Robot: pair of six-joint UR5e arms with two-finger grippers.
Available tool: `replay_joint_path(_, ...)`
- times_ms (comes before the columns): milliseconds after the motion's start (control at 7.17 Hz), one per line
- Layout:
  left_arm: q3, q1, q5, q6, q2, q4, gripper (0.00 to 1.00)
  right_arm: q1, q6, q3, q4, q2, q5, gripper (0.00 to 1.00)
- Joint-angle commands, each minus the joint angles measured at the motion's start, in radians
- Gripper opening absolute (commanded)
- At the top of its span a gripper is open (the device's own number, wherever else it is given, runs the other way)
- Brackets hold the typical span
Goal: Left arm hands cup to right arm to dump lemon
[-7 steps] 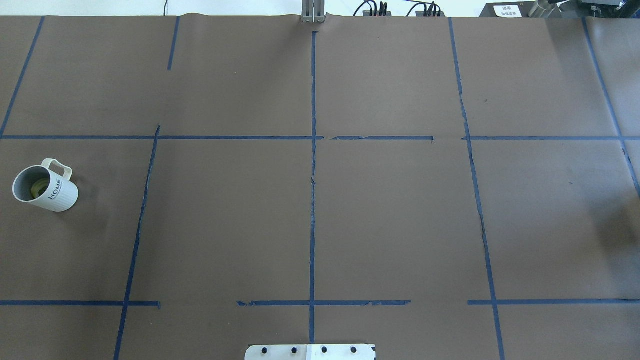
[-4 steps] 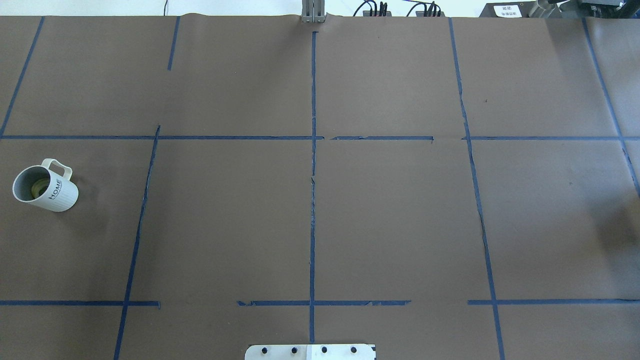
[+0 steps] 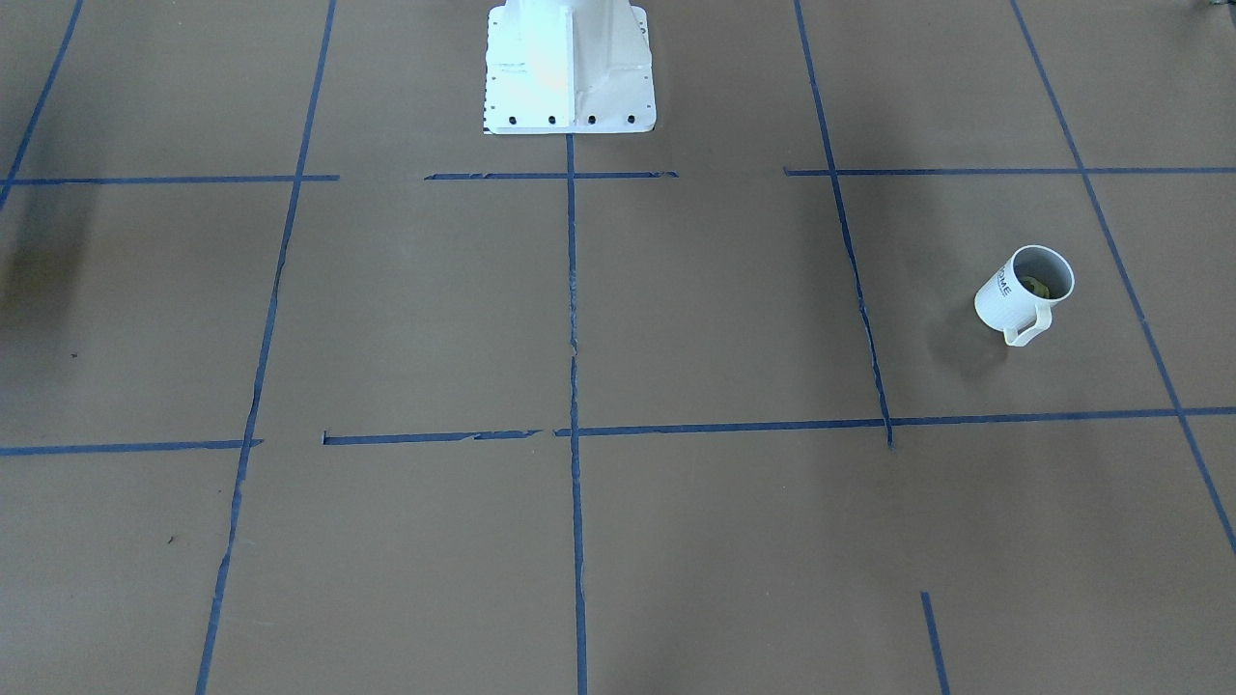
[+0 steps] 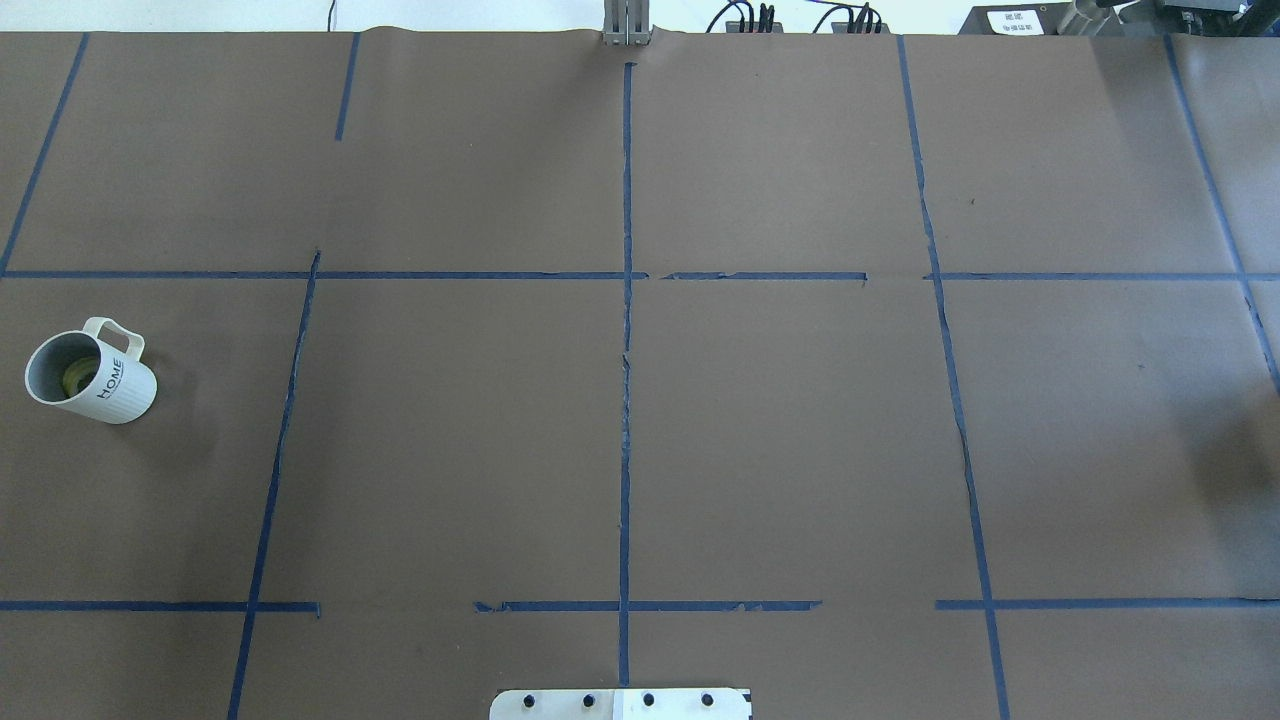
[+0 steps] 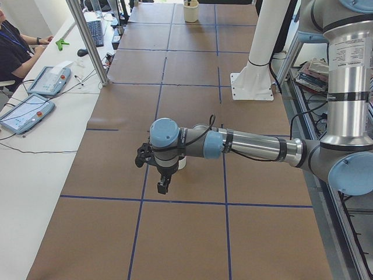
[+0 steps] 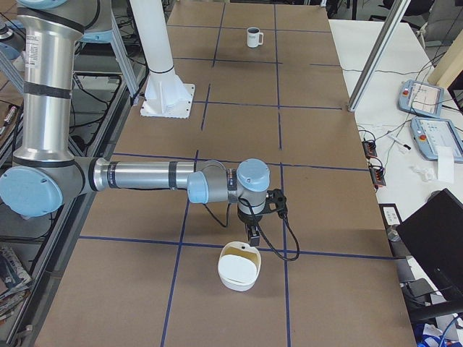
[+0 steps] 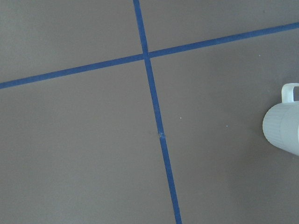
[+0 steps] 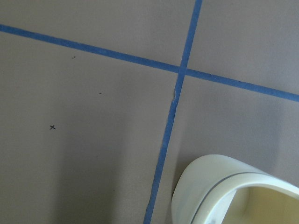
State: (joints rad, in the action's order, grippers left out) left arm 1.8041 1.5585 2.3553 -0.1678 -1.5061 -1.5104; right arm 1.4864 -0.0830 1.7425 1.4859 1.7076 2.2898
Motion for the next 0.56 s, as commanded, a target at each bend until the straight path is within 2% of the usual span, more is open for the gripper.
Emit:
replay_joint_path(0, 0.006, -0.001, 0.012, 0.004, -0.059, -0.004, 1.00, -0.002, 0.098, 0.076, -0.001, -0.002, 0.004, 1.00)
replay_joint_path(279, 0.012, -0.003, 0.007, 0.007, -0.059, -0.005, 1.00, -0.005, 0.106, 0.084, 0.000, -0.002, 0.043, 1.00)
replay_joint_path(419, 0.009, -0.041, 0.010, 0.025, -0.048, -0.004, 1.00, -0.021, 0.100, 0.089, -0.001, -0.005, 0.043, 1.00)
